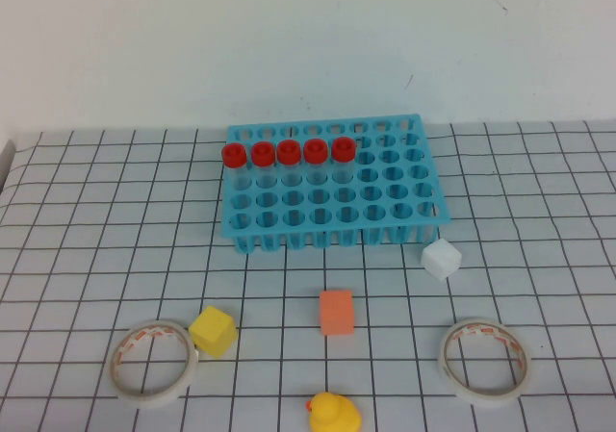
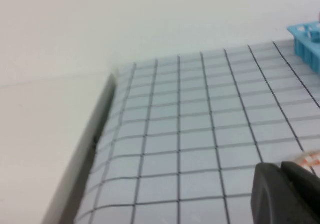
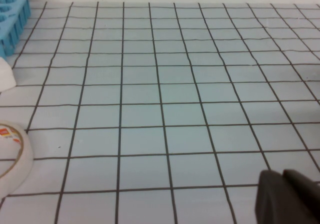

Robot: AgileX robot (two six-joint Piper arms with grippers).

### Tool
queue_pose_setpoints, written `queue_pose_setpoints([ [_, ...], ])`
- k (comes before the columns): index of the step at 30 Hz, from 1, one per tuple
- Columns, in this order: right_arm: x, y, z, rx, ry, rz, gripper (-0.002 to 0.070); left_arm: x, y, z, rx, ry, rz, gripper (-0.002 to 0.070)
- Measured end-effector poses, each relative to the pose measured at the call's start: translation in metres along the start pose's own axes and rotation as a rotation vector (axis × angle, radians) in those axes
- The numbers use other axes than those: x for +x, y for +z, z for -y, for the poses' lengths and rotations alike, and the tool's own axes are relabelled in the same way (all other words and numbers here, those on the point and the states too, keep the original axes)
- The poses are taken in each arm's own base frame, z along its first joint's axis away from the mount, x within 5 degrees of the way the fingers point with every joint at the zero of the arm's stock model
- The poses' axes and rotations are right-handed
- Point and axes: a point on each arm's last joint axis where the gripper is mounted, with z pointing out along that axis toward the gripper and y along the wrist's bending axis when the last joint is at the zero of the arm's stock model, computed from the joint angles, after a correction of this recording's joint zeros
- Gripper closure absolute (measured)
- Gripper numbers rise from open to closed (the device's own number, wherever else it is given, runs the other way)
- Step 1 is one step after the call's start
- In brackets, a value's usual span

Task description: Place the test tubes

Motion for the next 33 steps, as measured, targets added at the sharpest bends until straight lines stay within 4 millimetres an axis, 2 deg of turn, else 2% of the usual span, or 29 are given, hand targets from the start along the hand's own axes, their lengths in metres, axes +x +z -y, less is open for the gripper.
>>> queue_pose_setpoints([
  [14, 0.0, 0.0, 0.0, 0.0, 0.0, 0.0, 0.0678, 0.015, -0.001, 0.008, 0.137, -0.004, -0.134, 0.0675],
  [19, 0.0, 0.0, 0.0, 0.0, 0.0, 0.0, 0.0678, 0.015, -0.001, 0.011, 0.184, 0.085, -0.129, 0.0675],
  [33, 0.0, 0.0, 0.0, 0.0, 0.0, 0.0, 0.0678, 0.016, -0.001, 0.01, 0.18, 0.096, -0.132, 0.0675],
])
